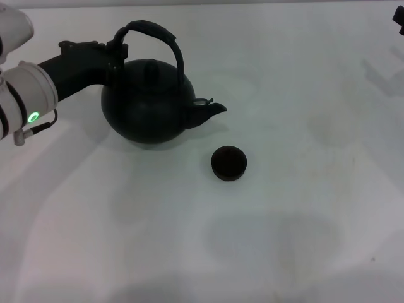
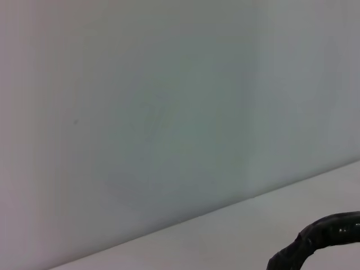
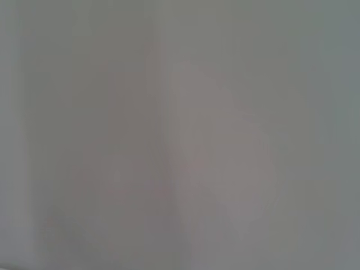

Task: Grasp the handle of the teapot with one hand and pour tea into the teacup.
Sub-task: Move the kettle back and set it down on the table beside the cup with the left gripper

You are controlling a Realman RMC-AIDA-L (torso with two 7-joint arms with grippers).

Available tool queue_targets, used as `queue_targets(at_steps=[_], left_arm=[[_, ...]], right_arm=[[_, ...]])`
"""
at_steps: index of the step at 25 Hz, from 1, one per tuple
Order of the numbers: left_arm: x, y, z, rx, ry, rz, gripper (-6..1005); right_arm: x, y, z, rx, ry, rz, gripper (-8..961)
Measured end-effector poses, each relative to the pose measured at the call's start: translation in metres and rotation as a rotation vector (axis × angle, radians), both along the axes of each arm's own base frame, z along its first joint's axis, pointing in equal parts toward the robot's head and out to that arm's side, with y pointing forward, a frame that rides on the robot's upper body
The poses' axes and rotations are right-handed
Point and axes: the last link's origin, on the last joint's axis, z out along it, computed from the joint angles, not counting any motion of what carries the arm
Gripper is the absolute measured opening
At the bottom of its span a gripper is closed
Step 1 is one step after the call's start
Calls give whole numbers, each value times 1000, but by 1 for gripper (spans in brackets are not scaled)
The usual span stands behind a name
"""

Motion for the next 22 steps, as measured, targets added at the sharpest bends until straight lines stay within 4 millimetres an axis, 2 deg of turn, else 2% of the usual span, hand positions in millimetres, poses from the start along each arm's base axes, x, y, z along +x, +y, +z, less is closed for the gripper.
queue_targets(at_steps=[7,14,22], left_arm=[[-12,-2,6,-9,-28,17,113],[-26,-5,2,-21,-24,56,113],[-29,-5,2,-18,-13,60,97]], right_arm=[[3,-2,-4,-6,6,-14,844],[4,-1,-4,-5,2,-20,845],[2,1,-3,0,3,-15,845]])
